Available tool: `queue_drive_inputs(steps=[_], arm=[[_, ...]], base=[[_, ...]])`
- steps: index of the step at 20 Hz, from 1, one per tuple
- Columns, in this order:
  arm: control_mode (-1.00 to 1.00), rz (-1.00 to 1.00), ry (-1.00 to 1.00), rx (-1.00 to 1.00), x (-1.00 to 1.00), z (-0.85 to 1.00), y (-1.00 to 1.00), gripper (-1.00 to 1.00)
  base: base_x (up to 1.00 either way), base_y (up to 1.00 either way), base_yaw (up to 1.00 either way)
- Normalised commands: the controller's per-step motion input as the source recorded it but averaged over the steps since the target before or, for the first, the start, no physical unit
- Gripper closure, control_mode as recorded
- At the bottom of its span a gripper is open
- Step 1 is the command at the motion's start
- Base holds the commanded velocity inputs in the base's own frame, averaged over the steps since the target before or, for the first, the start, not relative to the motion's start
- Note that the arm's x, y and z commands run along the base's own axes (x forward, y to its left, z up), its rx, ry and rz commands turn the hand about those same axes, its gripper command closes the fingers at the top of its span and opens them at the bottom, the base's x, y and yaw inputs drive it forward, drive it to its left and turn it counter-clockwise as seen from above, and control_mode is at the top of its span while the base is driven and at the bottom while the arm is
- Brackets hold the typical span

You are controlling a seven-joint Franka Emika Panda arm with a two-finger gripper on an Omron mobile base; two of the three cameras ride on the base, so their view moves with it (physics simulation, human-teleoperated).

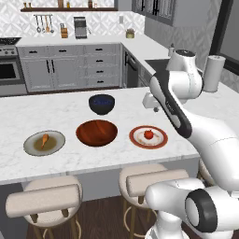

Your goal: Pick the chicken drumstick and tomato from their plates and place them in the bowl. Then put the bowl in the fridge.

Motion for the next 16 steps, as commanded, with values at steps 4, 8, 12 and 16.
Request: queue_drive_inputs(steps=[4, 8, 12, 16], arm=[[-1.0, 0.0, 0.0, 0.0, 0.13, 0.0, 0.0, -1.0], [-1.0, 0.0, 0.11, 0.0, 0.62, -0.24, 0.0, -1.0], [-1.0, -0.01, 0.25, 0.0, 0.79, -0.4, -0.26, -1.0], [-1.0, -0.01, 0.05, 0.0, 0.8, -0.34, -0.36, -1.0]], base=[[0.0, 0.0, 0.0], [0.0, 0.0, 0.0], [0.0, 0.0, 0.0], [0.0, 0.0, 0.0]])
